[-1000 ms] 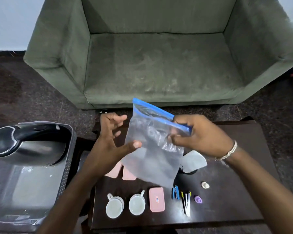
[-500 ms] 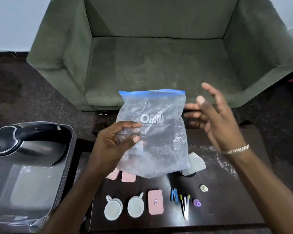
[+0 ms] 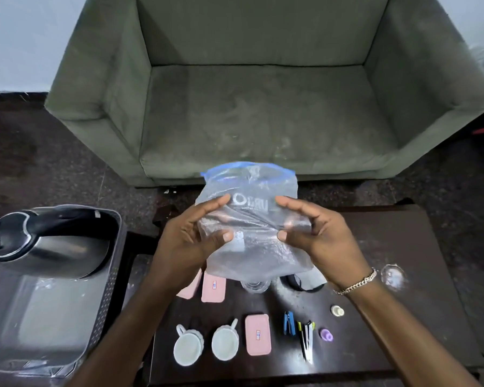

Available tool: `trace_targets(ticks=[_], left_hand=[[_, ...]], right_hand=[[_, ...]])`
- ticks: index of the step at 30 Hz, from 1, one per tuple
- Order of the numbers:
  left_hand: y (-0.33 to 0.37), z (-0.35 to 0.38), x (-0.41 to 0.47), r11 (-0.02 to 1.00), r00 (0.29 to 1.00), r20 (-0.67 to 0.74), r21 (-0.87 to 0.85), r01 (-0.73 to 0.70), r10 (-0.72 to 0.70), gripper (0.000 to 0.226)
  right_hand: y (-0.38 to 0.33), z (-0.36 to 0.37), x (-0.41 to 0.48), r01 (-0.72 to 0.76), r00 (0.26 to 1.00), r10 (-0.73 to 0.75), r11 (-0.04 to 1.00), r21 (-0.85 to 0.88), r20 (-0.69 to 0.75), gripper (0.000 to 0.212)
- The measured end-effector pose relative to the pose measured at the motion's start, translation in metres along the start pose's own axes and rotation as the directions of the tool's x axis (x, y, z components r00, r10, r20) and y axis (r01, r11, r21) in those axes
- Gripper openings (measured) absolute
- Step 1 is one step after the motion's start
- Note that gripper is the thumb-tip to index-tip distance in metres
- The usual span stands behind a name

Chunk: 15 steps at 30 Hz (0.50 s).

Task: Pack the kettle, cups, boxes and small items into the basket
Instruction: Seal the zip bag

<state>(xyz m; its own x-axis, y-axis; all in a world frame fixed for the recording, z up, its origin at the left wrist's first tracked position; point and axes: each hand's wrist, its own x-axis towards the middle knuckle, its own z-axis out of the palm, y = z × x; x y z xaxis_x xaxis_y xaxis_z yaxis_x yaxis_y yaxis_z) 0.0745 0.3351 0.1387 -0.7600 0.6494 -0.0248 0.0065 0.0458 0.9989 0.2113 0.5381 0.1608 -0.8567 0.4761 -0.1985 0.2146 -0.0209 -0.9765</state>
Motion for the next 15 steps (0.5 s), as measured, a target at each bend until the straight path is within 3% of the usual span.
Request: trace_targets(ticks=[3, 5, 9, 13, 15], left_hand=[[-0.001, 0.005, -0.001, 0.994, 1.000, -0.030, 0.112, 0.000, 0.003, 0.063], [-0.001, 0.007, -0.001, 0.992, 0.999, -0.048, 0.128, 0.011, -0.004, 0.064], [-0.004, 0.014, -0.002, 0.993, 0.990, -0.116, 0.073, 0.090, -0.081, 0.061], [-0.007, 0.009, -0.001, 0.993, 0.985, -0.145, 0.051, 0.105, -0.096, 0.047], [-0.005, 0.007, -0.001, 0.997, 0.991, -0.111, 0.024, 0.079, -0.076, 0.040]], right_hand=[[0.000, -0.002, -0.003, -0.053, 0.998, 0.052, 0.996, -0.068, -0.027, 0.056], [0.000, -0.005, -0.005, -0.078, 0.995, 0.064, 0.977, -0.200, -0.076, 0.046], [0.002, -0.004, -0.012, -0.045, 0.985, -0.027, 0.913, -0.405, -0.169, 0.026], [0.003, -0.005, -0.020, -0.010, 0.974, -0.088, 0.902, -0.431, -0.207, 0.018], [0.004, -0.009, -0.021, -0.056, 0.980, 0.002, 0.962, -0.267, -0.197, 0.018]])
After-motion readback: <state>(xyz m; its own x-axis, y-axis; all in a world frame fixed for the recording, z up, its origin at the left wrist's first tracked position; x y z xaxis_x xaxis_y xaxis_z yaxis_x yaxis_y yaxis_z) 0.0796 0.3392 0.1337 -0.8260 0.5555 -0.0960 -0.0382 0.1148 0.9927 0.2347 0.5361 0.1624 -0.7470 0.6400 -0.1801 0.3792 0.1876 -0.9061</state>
